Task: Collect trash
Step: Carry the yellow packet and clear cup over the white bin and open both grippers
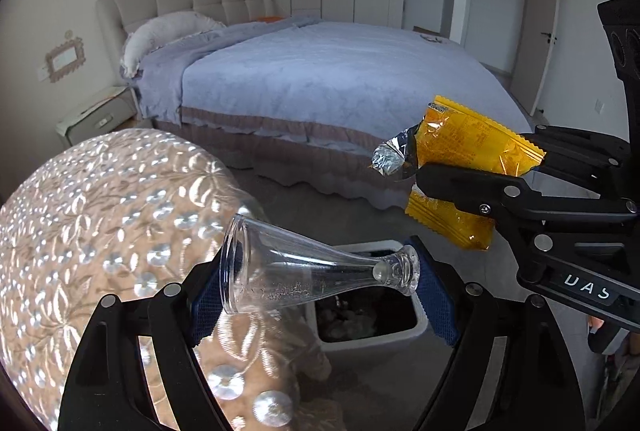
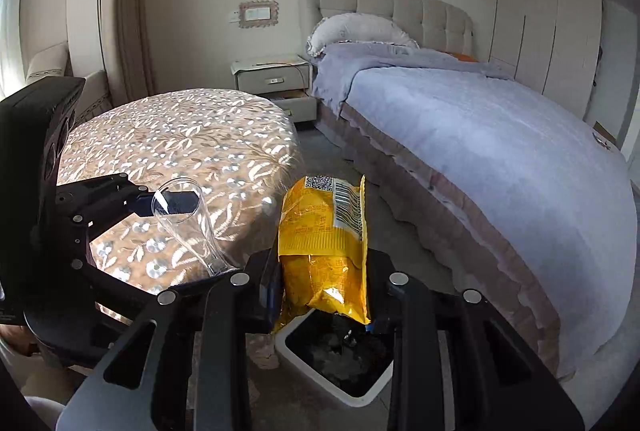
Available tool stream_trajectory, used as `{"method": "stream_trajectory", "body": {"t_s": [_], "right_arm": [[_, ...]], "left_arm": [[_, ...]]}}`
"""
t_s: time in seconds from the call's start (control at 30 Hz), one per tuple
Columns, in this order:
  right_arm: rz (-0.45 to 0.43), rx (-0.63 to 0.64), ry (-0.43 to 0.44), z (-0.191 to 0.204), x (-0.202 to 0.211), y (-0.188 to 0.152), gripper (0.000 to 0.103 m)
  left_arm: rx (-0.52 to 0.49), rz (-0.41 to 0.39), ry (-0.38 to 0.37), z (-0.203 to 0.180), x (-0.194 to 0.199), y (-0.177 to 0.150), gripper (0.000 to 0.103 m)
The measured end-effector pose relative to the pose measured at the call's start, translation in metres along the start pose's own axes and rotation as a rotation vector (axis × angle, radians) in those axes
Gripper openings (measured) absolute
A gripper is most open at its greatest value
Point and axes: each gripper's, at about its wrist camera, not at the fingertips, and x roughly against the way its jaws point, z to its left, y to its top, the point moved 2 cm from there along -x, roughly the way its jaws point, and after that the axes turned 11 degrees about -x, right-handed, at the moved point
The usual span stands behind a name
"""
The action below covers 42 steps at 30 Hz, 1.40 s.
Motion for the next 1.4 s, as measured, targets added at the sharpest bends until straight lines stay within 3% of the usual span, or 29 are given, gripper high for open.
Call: {"method": "stream_trajectory", "body": {"t_s": [0.27, 0.4, 0.63, 1.1, 1.3, 1.4], "right_arm": [[0.049, -0.049, -0.016, -0.038, -0.03, -0.011, 0.031], [0.066, -0.06, -0.024, -0.05, -0.048, -0.013, 0.031], [0.101, -0.083, -0.025, -0.072, -0.08, -0.026, 0.031], [0.262, -0.164, 0.065, -0.11, -0.185, -0.079, 0.031], [0.323, -0.182, 0.084, -0.114, -0.209, -0.096, 0.032], [0.349, -0.179, 0.096, -0.114, -0.218, -0.102, 0.037]], "left_arm": [[-0.052, 0.043, -0.053, -0.034, -0.046, 0.008, 0.08], [-0.032, 0.067, -0.101, -0.041, -0.072, 0.006, 0.08], [-0.034, 0.138, -0.099, -0.052, -0.118, -0.005, 0.08], [-0.081, 0.274, -0.191, -0.075, -0.213, -0.046, 0.08], [-0.06, 0.323, -0.22, -0.073, -0.237, -0.06, 0.081], [-0.047, 0.335, -0.233, -0.072, -0.245, -0.063, 0.081]]}}
